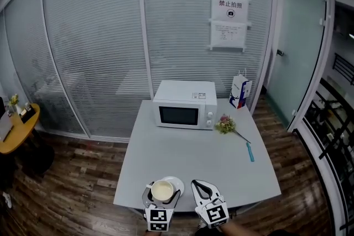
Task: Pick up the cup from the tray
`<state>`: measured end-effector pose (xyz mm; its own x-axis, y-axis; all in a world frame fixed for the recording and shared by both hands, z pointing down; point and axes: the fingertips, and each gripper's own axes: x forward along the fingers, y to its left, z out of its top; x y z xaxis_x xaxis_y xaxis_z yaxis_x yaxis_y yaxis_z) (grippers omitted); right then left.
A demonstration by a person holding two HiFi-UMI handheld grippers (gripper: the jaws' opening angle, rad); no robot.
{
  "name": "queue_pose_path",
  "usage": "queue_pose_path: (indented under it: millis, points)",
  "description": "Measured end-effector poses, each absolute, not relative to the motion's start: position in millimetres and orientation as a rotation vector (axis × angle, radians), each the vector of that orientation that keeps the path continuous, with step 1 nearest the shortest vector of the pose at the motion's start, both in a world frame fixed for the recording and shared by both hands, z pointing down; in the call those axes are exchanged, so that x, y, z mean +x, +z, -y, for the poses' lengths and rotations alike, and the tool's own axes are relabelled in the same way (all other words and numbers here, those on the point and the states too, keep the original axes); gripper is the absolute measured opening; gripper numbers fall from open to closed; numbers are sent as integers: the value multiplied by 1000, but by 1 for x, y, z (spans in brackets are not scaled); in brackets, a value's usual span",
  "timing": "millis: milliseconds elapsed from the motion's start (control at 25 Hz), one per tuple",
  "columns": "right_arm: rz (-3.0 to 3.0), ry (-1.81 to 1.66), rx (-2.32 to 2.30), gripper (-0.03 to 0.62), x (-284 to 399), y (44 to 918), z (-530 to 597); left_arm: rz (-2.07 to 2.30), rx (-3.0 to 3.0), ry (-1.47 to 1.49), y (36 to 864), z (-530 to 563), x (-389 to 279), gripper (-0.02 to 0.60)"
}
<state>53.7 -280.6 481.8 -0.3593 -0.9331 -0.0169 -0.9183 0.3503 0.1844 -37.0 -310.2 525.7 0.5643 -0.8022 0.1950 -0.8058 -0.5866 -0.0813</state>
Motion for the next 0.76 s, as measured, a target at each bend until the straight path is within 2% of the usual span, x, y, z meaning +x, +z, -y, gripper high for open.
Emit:
queue_pose_path:
  millis: [760]
  points:
    - [2499,-248,1735,3,55,477,282,1404,2776,309,525,311,-33,442]
